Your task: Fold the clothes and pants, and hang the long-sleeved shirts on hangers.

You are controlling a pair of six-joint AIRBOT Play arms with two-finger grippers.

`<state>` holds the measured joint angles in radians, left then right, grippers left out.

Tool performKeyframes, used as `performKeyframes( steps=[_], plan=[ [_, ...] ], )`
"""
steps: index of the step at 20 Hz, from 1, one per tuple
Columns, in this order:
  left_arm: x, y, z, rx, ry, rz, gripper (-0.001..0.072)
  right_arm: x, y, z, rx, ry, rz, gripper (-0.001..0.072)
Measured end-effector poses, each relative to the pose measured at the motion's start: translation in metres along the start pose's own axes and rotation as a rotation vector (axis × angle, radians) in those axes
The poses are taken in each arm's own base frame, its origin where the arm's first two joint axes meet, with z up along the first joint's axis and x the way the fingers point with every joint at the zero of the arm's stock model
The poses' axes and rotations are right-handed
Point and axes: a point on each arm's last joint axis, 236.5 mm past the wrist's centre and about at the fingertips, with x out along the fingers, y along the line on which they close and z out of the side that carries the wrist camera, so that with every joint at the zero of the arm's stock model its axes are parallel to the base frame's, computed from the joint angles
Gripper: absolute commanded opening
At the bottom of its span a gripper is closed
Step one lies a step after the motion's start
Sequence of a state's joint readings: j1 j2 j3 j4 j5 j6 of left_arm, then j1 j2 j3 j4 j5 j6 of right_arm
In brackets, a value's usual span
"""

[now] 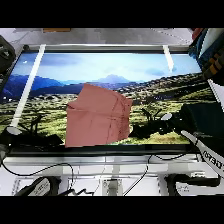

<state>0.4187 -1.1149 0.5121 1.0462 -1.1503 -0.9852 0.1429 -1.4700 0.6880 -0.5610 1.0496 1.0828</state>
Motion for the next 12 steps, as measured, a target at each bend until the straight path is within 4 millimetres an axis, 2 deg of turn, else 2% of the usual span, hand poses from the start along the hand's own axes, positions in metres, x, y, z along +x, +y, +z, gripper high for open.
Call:
performKeyframes(
  steps=[4, 5, 6, 7, 8, 9, 12],
  plan=[
    [0.022, -0.026, -0.003, 0.07, 0.054, -0.073, 0.0528, -0.001, 0.003, 0.001, -0.003, 0.0, 0.007, 0.0021],
    [0.027, -0.032, -0.002, 0.074, 0.061, -0.094, 0.0446, -0.001, 0.003, 0.001, -0.003, 0.001, 0.008, 0.0021],
    [0.034, -0.036, -0.003, 0.076, 0.076, -0.108, 0.0248, -0.001, 0.003, 0.001, -0.003, 0.001, 0.009, 0.0021],
    [0.039, -0.037, -0.005, 0.079, 0.093, -0.112, 0.0124, -0.001, 0.004, 0.0, -0.004, 0.004, 0.011, 0.0021],
    [0.045, -0.04, -0.009, 0.083, 0.114, -0.122, 0.0039, -0.001, 0.005, 0.0, -0.007, 0.005, 0.012, 0.0021],
    [0.048, -0.042, -0.01, 0.089, 0.126, -0.129, 0.0017, -0.002, 0.006, 0.0, -0.015, 0.004, 0.015, 0.002],
    [0.048, -0.047, -0.006, 0.116, 0.124, -0.138, 0.0017, -0.009, 0.016, 0.0, -0.065, -0.009, 0.024, 0.002]
  ],
)
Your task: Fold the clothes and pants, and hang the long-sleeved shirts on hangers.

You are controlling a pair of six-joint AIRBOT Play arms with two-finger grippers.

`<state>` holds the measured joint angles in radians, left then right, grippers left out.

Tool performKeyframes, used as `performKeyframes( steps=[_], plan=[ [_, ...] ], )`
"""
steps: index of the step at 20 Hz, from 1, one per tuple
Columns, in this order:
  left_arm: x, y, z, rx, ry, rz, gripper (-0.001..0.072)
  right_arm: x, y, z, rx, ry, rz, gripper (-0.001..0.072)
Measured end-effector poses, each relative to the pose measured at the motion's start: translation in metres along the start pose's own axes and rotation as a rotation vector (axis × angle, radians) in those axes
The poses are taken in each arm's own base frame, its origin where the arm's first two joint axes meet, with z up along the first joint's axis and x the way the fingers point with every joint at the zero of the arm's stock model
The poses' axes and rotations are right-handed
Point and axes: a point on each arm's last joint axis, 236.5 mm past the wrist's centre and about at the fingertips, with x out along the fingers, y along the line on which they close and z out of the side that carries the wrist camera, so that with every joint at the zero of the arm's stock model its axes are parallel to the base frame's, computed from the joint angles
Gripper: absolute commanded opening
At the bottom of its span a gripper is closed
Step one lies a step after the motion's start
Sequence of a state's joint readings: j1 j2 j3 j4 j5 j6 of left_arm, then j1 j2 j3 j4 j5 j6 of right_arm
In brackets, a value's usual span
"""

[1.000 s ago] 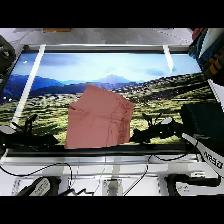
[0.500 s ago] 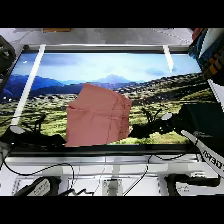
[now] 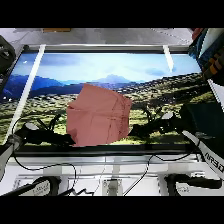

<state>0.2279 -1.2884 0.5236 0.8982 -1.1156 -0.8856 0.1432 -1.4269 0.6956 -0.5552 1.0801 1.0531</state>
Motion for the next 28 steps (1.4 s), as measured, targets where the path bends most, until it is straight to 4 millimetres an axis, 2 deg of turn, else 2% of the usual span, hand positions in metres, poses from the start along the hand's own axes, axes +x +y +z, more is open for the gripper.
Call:
performKeyframes(
  steps=[2, 5, 8, 10, 12, 15, 16, 18, 19, 21, 23, 25, 28],
  plan=[
    [-0.013, 0.0, 0.016, 0.053, -0.047, 0.037, 0.0017, -0.01, 0.012, 0.003, -0.05, -0.032, 0.006, 0.002],
    [-0.059, -0.033, 0.05, 0.165, -0.173, 0.03, 0.0017, -0.035, 0.041, 0.009, -0.156, -0.118, 0.014, 0.002],
    [-0.139, -0.095, 0.087, 0.344, -0.417, 0.048, 0.0017, -0.075, 0.089, 0.014, -0.306, -0.246, 0.033, 0.002],
    [-0.2, -0.144, 0.094, 0.473, -0.606, 0.075, 0.0016, -0.111, 0.131, 0.014, -0.415, -0.351, 0.055, 0.002],
    [-0.258, -0.191, 0.087, 0.588, -0.815, 0.116, 0.0016, -0.152, 0.178, 0.008, -0.518, -0.466, 0.081, 0.002],
    [-0.341, -0.25, 0.056, 0.718, -1.157, 0.207, 0.0016, -0.208, 0.24, -0.014, -0.625, -0.616, 0.129, 0.0019],
    [-0.364, -0.265, 0.042, 0.748, -1.26, 0.231, 0.0016, -0.224, 0.257, -0.025, -0.643, -0.656, 0.152, 0.0019],
    [-0.393, -0.286, 0.019, 0.786, -1.397, 0.258, 0.0015, -0.247, 0.28, -0.043, -0.651, -0.712, 0.189, 0.002],
    [-0.4, -0.291, 0.011, 0.793, -1.434, 0.261, 0.0015, -0.254, 0.286, -0.048, -0.644, -0.729, 0.201, 0.0019],
    [-0.4, -0.29, 0.011, 0.775, -1.441, 0.249, 0.0015, -0.261, 0.287, -0.047, -0.613, -0.757, 0.195, 0.0019],
    [-0.381, -0.274, 0.028, 0.718, -1.368, 0.214, 0.0015, -0.259, 0.275, -0.03, -0.552, -0.769, 0.162, 0.002],
    [-0.345, -0.246, 0.057, 0.634, -1.244, 0.158, 0.0015, -0.246, 0.25, 0.0, -0.466, -0.759, 0.115, 0.002],
    [-0.271, -0.199, 0.108, 0.516, -1.025, 0.091, 0.0016, -0.214, 0.198, 0.057, -0.306, -0.731, 0.046, 0.002]
  ],
)
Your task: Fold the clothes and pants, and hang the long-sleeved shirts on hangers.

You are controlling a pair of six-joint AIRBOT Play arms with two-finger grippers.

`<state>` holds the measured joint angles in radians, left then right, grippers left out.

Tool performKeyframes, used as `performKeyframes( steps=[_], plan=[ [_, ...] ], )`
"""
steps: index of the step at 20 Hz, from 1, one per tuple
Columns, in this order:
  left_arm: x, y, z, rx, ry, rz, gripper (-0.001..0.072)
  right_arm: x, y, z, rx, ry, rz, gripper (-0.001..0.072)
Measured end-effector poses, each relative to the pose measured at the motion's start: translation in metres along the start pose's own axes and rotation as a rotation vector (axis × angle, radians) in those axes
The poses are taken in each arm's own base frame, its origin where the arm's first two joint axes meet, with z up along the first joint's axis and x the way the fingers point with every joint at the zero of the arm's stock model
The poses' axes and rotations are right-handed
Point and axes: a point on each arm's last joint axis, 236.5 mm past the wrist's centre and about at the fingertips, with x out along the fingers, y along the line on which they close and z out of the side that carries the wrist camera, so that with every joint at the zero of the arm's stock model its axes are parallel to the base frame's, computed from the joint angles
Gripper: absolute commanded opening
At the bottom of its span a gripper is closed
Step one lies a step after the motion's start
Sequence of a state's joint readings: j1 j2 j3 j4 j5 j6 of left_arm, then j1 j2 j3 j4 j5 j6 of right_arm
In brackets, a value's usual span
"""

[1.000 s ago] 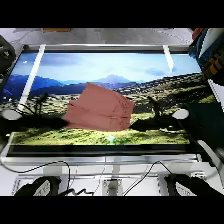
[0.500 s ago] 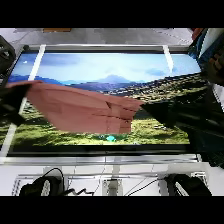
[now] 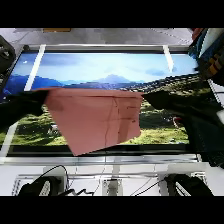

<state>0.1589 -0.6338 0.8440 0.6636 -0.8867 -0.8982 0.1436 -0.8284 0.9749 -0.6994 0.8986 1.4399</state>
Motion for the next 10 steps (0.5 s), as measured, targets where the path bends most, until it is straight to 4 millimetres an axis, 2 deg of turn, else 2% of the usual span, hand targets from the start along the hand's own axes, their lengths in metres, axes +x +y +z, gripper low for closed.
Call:
performKeyframes(
  steps=[2, 5, 7, 10],
  plan=[
    [0.05, 0.012, -0.038, -0.052, 0.115, -0.039, 0.0016, 0.036, -0.047, 0.003, 0.08, 0.007, -0.078, 0.002],
    [0.111, 0.013, -0.085, -0.102, 0.239, -0.087, 0.0016, 0.078, -0.11, 0.002, 0.162, 0.007, -0.185, 0.0021],
    [0.13, 0.009, -0.109, -0.121, 0.306, -0.115, 0.0015, 0.089, -0.138, -0.006, 0.159, 0.03, -0.246, 0.002],
    [0.13, 0.0, -0.147, -0.16, 0.459, -0.169, 0.0015, 0.088, -0.167, -0.032, 0.12, 0.147, -0.321, 0.002]
  ],
)
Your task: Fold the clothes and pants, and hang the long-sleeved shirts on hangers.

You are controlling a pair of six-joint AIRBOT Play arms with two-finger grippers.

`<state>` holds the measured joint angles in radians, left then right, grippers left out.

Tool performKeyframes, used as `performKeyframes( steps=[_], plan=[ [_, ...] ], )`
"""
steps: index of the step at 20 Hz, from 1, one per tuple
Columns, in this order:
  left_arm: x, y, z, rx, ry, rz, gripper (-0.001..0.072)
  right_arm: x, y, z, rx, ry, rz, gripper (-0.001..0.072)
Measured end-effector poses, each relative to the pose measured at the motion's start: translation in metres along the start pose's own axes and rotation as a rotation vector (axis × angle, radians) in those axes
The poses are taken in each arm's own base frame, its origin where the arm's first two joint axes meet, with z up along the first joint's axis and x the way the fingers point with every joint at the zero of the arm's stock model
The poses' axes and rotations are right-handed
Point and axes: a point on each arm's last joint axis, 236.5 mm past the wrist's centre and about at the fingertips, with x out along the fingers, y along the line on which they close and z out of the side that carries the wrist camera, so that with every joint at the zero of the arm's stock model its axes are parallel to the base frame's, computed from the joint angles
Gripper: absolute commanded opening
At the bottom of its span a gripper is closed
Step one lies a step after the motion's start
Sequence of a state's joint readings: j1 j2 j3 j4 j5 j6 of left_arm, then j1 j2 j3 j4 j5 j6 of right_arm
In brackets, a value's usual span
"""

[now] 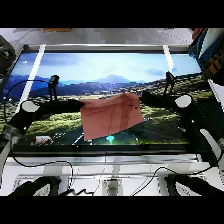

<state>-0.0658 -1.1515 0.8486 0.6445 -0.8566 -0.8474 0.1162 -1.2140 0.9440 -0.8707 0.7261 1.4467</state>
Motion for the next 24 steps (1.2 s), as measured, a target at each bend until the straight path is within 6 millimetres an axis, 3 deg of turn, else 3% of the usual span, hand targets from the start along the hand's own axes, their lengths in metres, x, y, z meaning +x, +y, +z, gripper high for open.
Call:
performKeyframes(
  steps=[4, 7, 8, 9, 10, 13, 15, 19, 22, 24],
  plan=[
    [0.009, -0.007, -0.053, -0.086, 0.208, -0.043, 0.0016, -0.006, -0.04, -0.049, -0.095, 0.228, -0.122, 0.002],
    [0.02, -0.016, -0.086, -0.112, 0.323, -0.069, 0.0029, -0.013, -0.057, -0.07, -0.128, 0.326, -0.177, 0.0047],
    [0.024, -0.018, -0.095, -0.124, 0.354, -0.075, 0.0216, -0.014, -0.061, -0.073, -0.133, 0.344, -0.188, 0.026],
    [0.027, -0.019, -0.102, -0.127, 0.38, -0.079, 0.0617, -0.015, -0.063, -0.073, -0.141, 0.345, -0.198, 0.0535],
    [0.029, -0.02, -0.108, -0.136, 0.402, -0.084, 0.068, -0.015, -0.065, -0.072, -0.145, 0.341, -0.205, 0.0712],
    [0.033, -0.02, -0.118, -0.149, 0.435, -0.089, 0.0691, -0.013, -0.072, -0.059, -0.165, 0.29, -0.229, 0.0704],
    [0.034, -0.016, -0.118, -0.161, 0.436, -0.083, 0.0692, -0.015, -0.084, -0.039, -0.158, 0.224, -0.272, 0.0688],
    [0.031, -0.006, -0.111, -0.184, 0.416, -0.067, 0.0691, -0.026, -0.133, -0.003, -0.035, 0.166, -0.36, 0.063],
    [0.03, -0.001, -0.109, -0.193, 0.407, -0.061, 0.0691, -0.016, -0.153, -0.019, 0.085, 0.302, -0.267, 0.0617],
    [0.03, 0.0, -0.108, -0.196, 0.405, -0.059, 0.069, 0.001, -0.142, -0.036, 0.149, 0.389, -0.127, 0.0629]
  ],
)
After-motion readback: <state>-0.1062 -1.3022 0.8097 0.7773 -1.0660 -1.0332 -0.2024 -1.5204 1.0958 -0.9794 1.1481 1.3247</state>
